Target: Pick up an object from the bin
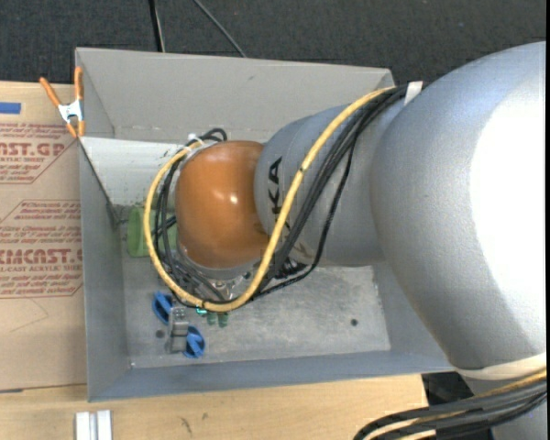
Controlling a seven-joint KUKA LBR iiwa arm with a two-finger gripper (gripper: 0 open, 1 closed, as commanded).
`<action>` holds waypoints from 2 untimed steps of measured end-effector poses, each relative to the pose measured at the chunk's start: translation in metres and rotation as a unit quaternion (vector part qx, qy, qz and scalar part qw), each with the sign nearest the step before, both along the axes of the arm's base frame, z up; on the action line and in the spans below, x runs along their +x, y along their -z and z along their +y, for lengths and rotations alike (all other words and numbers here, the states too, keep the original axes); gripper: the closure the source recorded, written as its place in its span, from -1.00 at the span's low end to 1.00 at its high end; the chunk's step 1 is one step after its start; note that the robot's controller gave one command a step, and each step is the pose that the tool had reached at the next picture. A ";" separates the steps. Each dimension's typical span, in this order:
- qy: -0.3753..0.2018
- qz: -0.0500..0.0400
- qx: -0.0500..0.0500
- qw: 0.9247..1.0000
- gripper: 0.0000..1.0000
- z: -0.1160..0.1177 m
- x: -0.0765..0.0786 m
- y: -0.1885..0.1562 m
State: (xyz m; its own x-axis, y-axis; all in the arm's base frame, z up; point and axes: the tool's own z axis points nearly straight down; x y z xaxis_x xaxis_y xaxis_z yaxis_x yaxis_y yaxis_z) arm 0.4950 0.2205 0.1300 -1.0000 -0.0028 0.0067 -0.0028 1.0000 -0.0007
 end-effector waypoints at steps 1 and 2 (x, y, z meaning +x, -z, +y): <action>-0.045 -0.006 0.001 0.999 -1.00 -0.025 -0.012 0.062; 0.029 -0.004 0.001 1.000 -1.00 -0.034 -0.006 0.030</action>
Offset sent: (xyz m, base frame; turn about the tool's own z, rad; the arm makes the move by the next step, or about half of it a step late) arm -0.0131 -0.0243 -0.0600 -0.0925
